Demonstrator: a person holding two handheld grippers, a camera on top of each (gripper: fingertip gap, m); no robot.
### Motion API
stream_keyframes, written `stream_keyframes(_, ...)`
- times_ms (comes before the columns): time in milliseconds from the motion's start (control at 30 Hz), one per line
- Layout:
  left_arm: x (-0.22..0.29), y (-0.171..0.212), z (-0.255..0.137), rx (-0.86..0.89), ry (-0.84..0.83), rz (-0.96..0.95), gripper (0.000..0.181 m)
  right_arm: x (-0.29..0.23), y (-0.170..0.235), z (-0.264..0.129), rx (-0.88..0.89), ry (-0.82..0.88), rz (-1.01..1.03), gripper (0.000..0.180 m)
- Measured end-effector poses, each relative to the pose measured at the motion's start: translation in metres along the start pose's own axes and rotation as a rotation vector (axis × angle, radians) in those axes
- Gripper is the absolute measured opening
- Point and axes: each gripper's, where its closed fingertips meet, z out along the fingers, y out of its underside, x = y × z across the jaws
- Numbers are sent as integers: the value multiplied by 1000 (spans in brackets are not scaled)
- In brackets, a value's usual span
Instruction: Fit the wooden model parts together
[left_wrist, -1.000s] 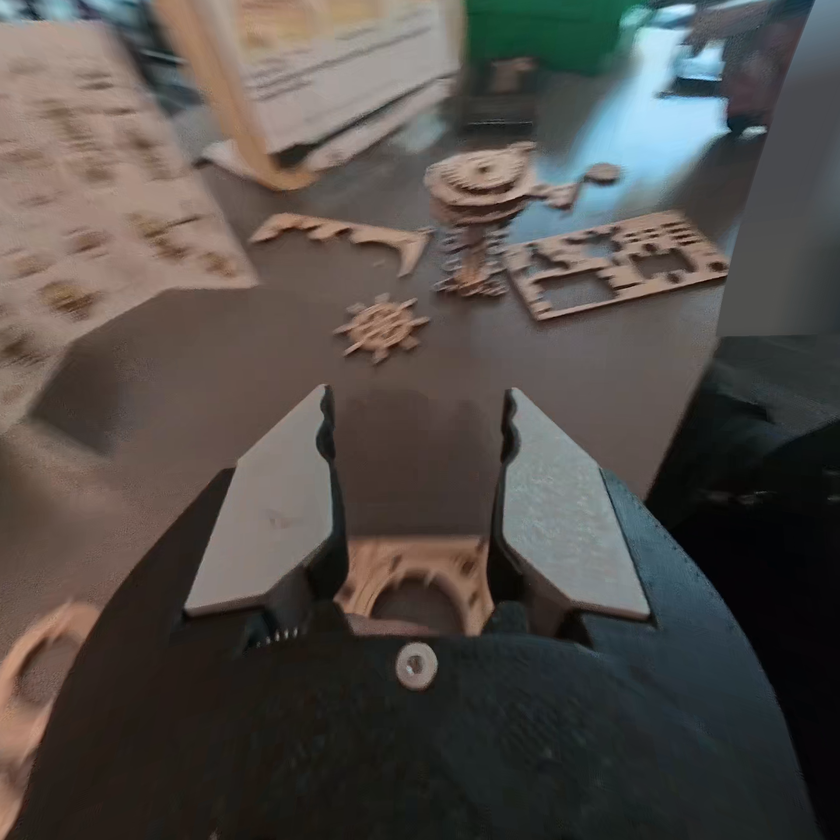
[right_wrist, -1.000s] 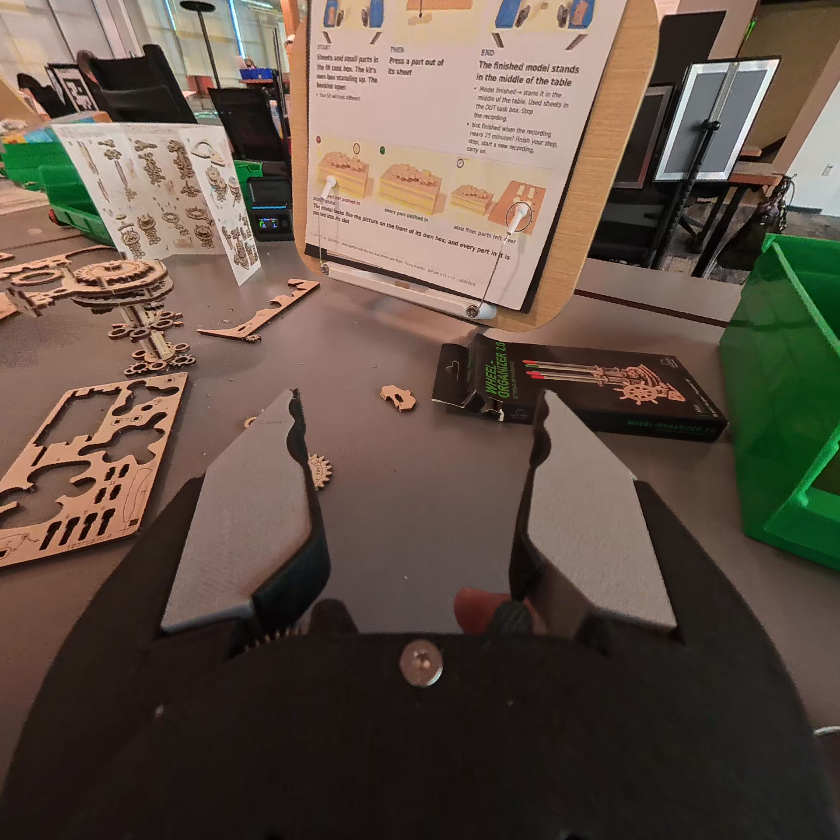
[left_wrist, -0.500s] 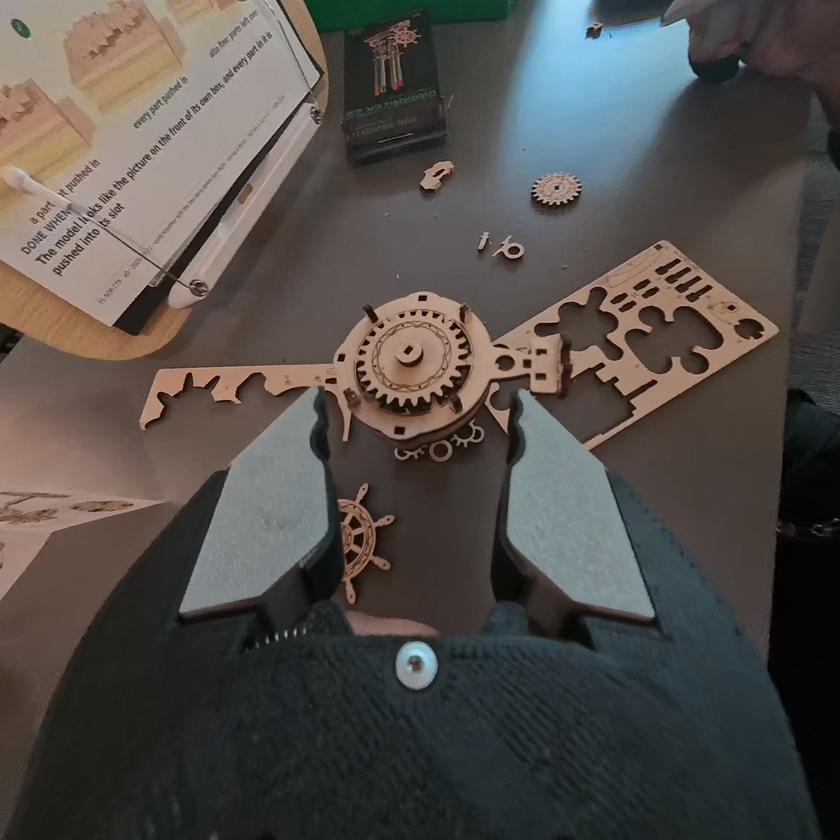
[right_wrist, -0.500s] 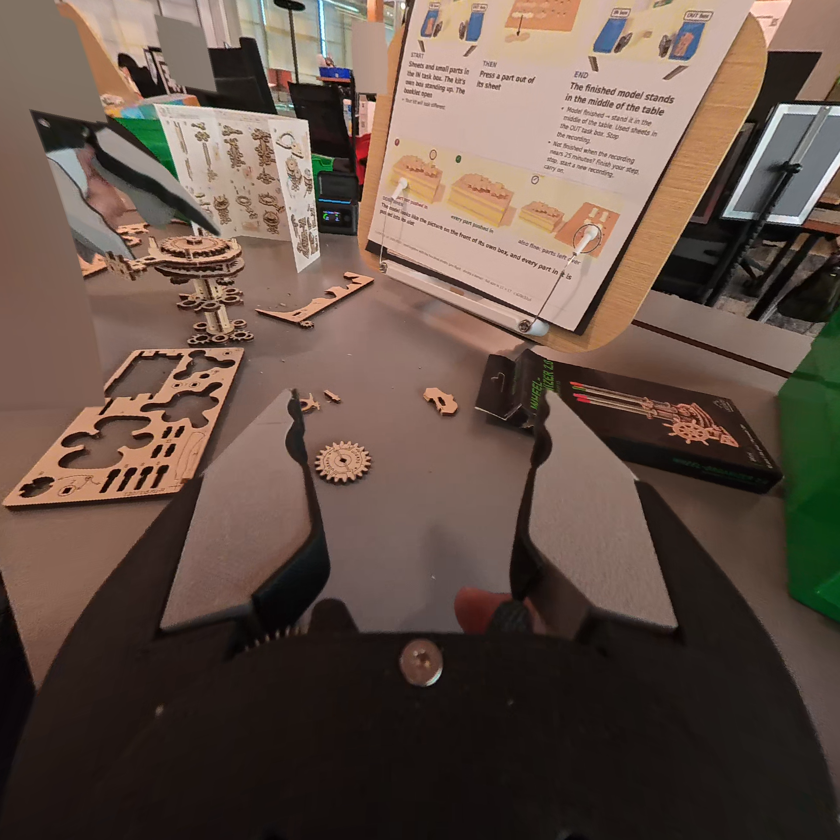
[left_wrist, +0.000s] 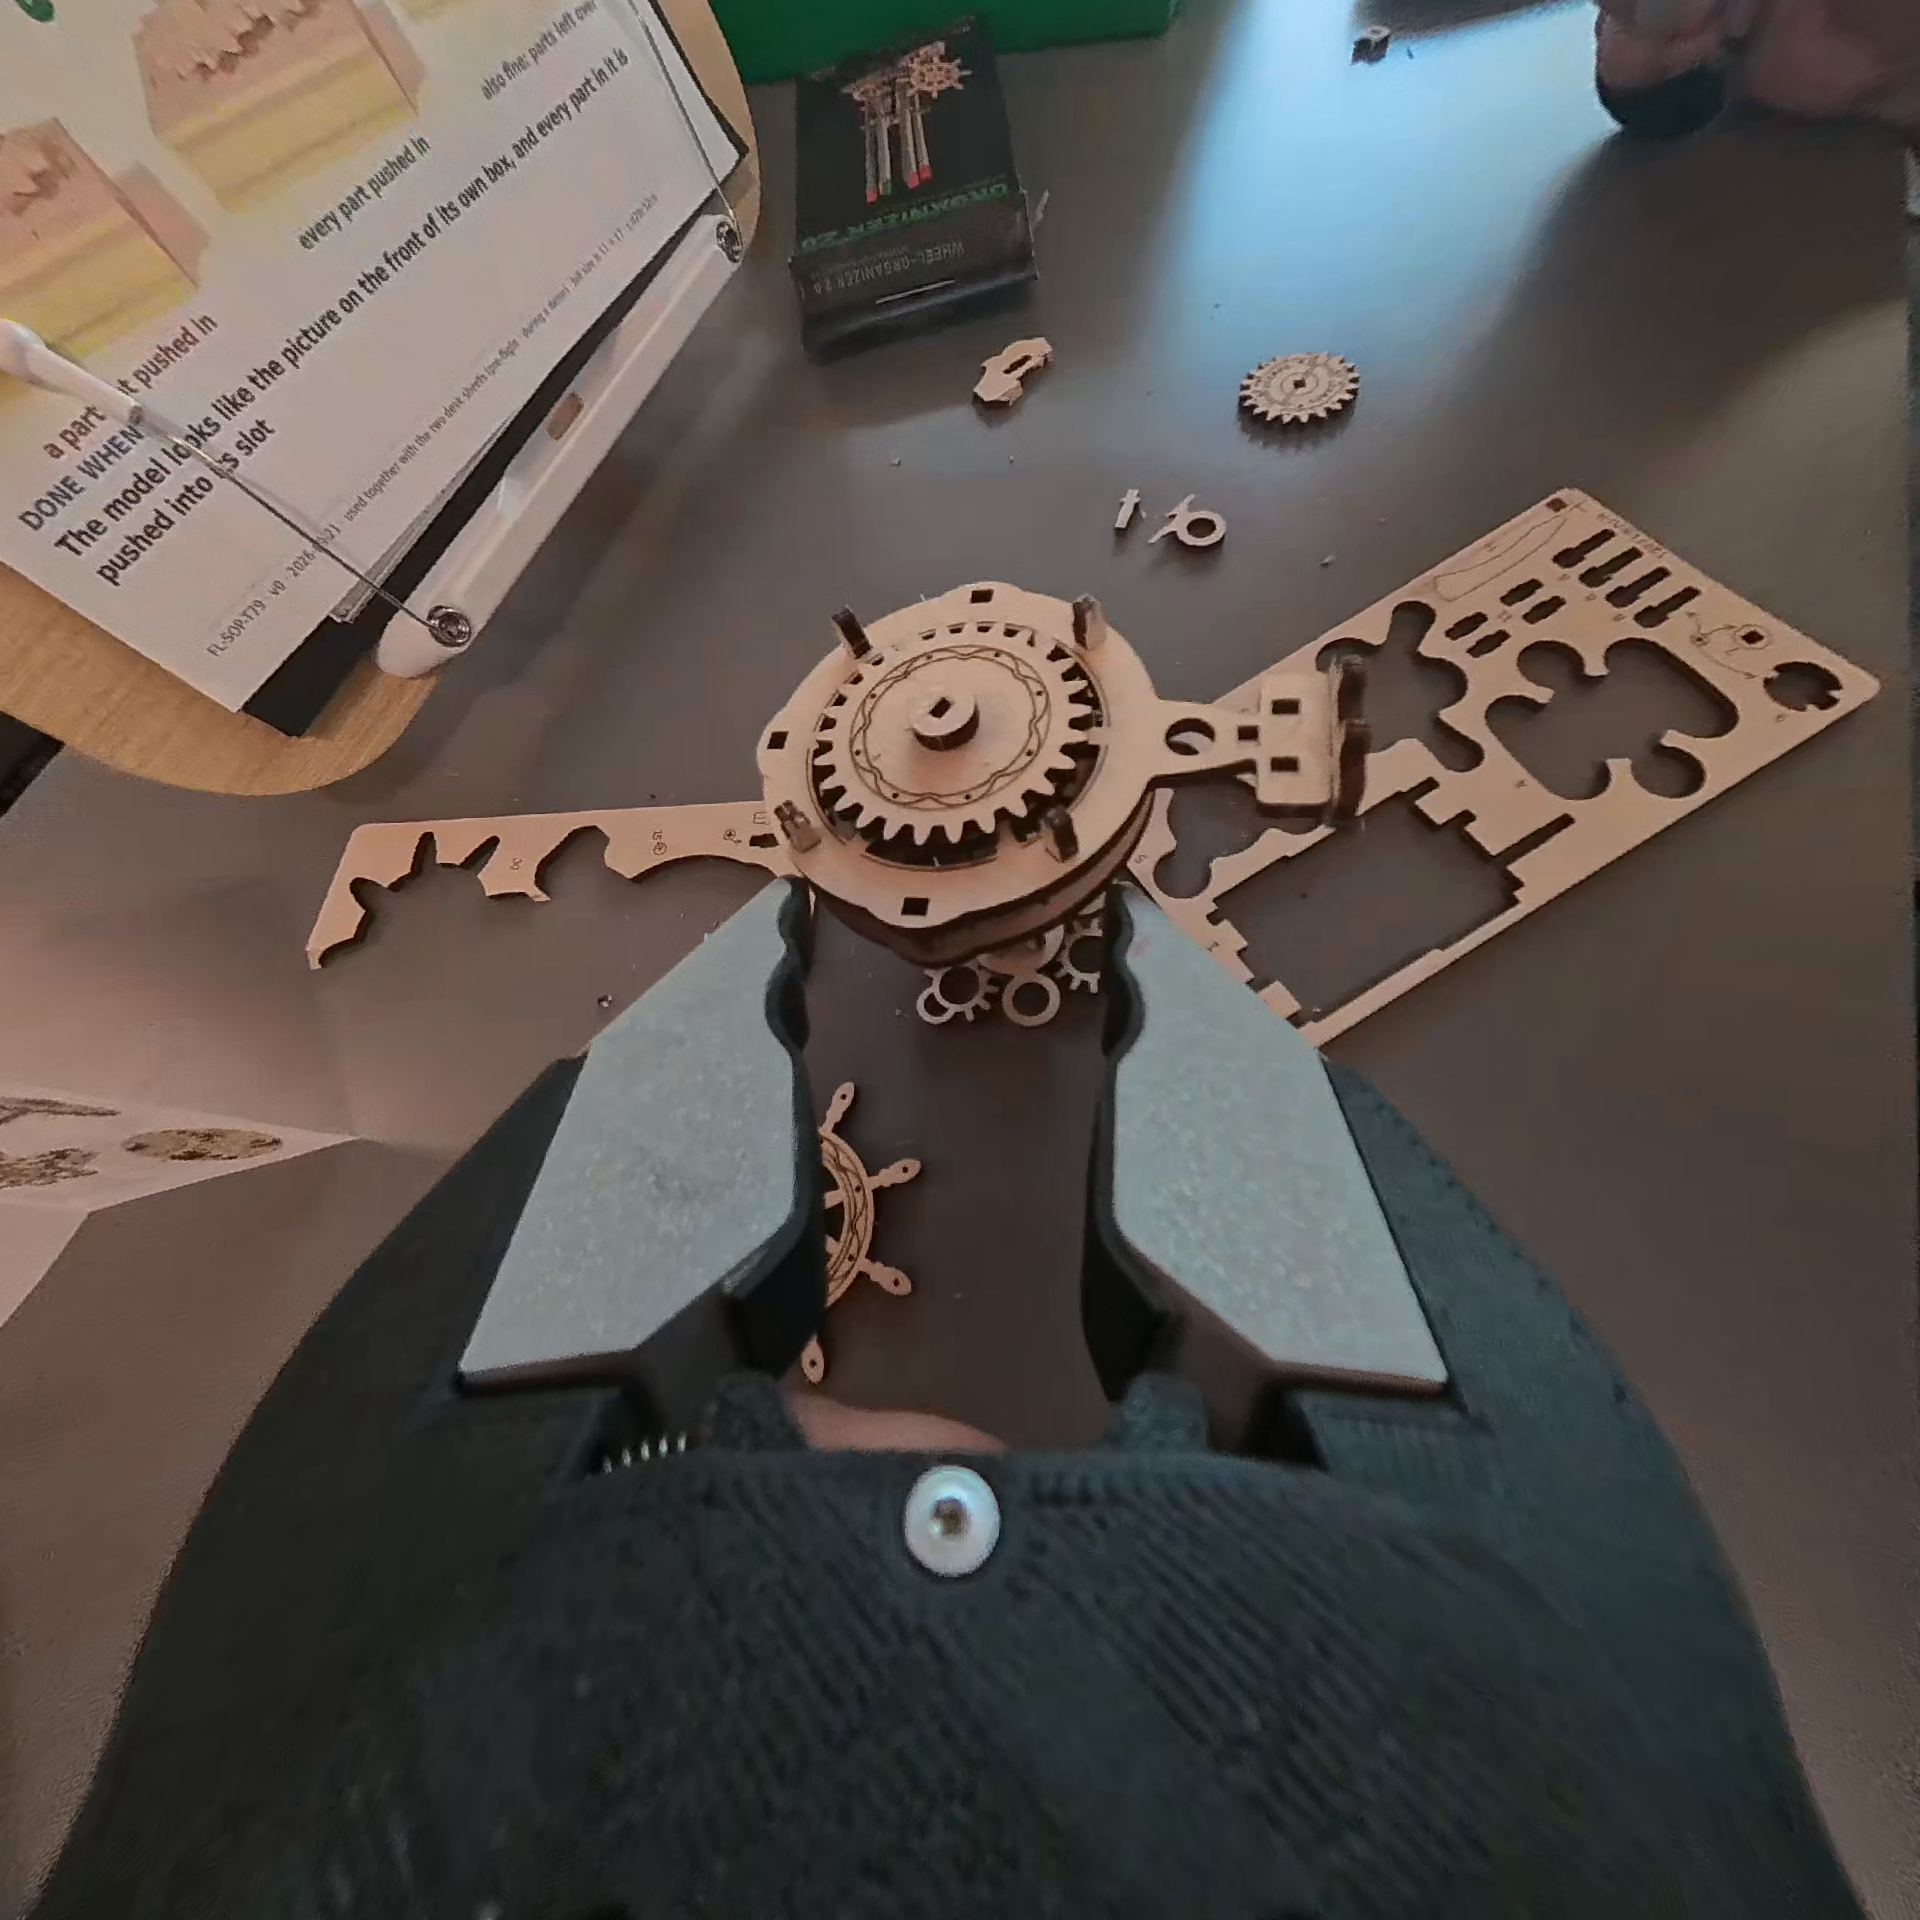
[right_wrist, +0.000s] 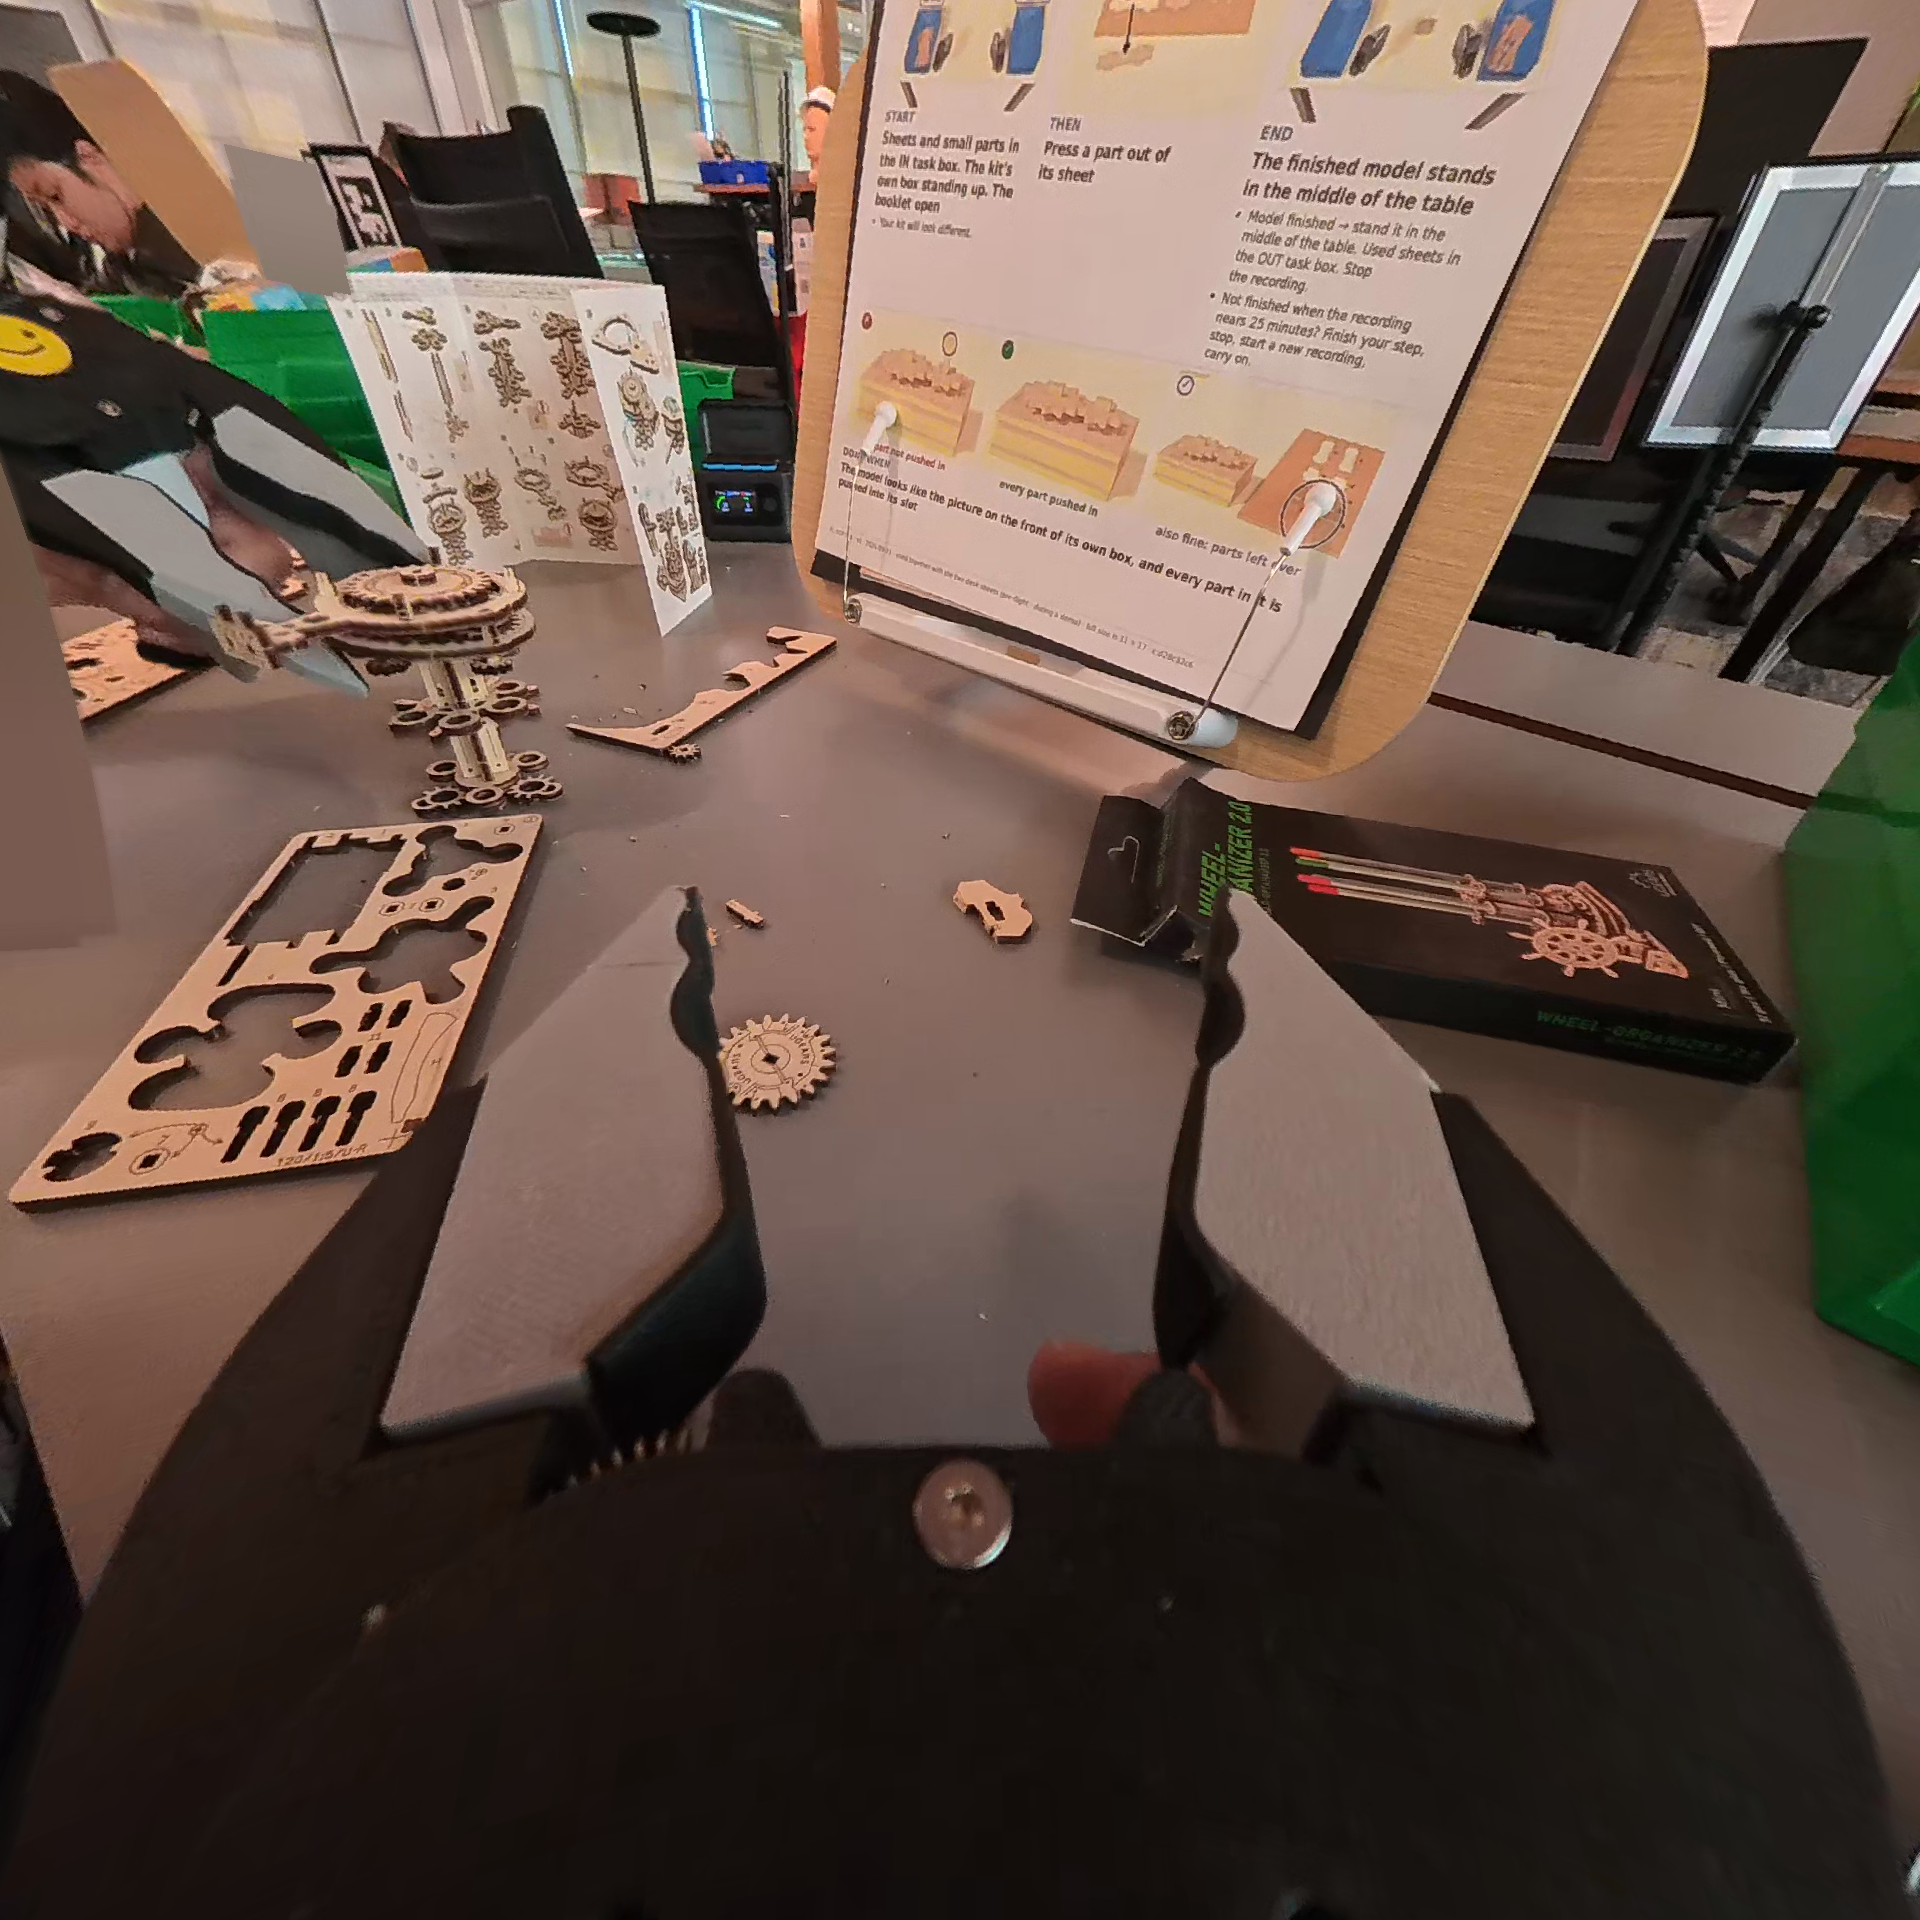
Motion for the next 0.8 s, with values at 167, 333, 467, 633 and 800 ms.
stream_keyframes(167, -6, 6, -11, 15, -17, -9, 46, 3, 0, 0, -1, 12, 12, 91)
stream_keyframes(333, -16, 15, -22, 16, -31, -71, 54, 4, 0, 1, -3, 21, 15, 91)
stream_keyframes(467, -21, 20, -31, 22, -59, -78, 53, 5, 0, 0, -1, 23, 19, 90)
stream_keyframes(633, -23, 26, -45, 19, -104, -92, 52, 4, 0, 0, 2, 17, 10, 90)
stream_keyframes(800, -4, 26, -62, 34, -85, -120, 52, -14, -3, 3, 7, -45, 6, 95)
